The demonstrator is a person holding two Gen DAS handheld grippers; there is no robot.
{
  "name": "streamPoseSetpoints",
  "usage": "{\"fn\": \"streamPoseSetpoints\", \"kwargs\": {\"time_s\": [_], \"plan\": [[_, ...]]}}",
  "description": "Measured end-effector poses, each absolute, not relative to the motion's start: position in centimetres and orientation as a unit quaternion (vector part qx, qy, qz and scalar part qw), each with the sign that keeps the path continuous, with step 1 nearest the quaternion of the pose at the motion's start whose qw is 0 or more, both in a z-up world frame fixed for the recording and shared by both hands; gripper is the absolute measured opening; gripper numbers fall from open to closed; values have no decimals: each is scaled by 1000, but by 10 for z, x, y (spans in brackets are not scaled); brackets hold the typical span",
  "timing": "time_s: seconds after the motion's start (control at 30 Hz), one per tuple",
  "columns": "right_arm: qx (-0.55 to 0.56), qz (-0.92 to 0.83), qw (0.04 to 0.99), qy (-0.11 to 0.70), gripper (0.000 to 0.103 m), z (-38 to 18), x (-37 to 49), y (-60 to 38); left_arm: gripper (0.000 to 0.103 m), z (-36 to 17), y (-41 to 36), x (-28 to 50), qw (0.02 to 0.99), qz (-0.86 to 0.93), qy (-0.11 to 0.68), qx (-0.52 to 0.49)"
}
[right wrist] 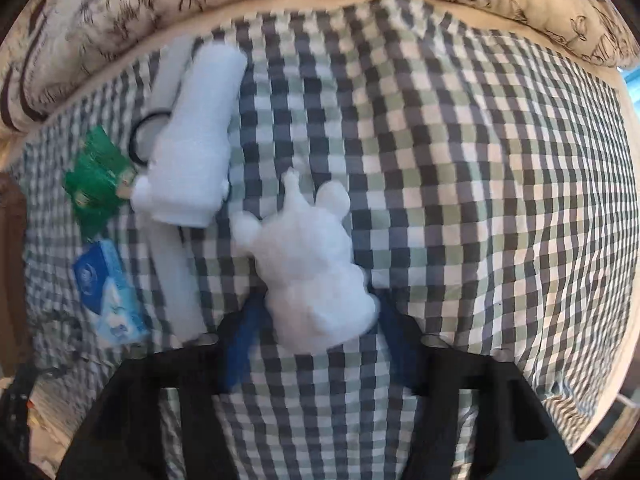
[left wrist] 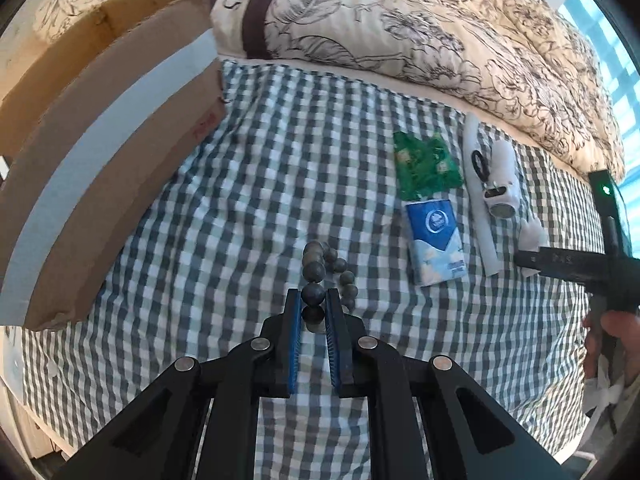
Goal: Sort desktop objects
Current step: 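Grasp the dark bead bracelet with the left tool while the right tool grasps the white figurine, then carry the bracelet and white figurine into the cardboard box and release both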
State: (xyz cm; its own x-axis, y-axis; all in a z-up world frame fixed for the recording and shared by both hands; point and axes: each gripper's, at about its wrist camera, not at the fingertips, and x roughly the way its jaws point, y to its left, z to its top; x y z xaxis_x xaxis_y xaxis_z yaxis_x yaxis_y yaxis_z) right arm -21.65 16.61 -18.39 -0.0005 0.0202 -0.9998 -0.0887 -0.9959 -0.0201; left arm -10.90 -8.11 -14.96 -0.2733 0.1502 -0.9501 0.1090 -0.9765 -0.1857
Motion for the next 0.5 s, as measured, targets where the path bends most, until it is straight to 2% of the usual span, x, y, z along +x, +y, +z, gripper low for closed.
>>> {"fn": "streamPoseSetpoints", "kwargs": {"time_s": [0.23, 0.5], "plan": [[-679, 732, 19, 53, 53, -142, -183, 161, 12, -141, -82, -108, 19, 796, -110, -595], [-686, 722, -25, 90, 53, -103, -122, 146, 12, -78, -95, -100, 26, 825, -107, -554]]}}
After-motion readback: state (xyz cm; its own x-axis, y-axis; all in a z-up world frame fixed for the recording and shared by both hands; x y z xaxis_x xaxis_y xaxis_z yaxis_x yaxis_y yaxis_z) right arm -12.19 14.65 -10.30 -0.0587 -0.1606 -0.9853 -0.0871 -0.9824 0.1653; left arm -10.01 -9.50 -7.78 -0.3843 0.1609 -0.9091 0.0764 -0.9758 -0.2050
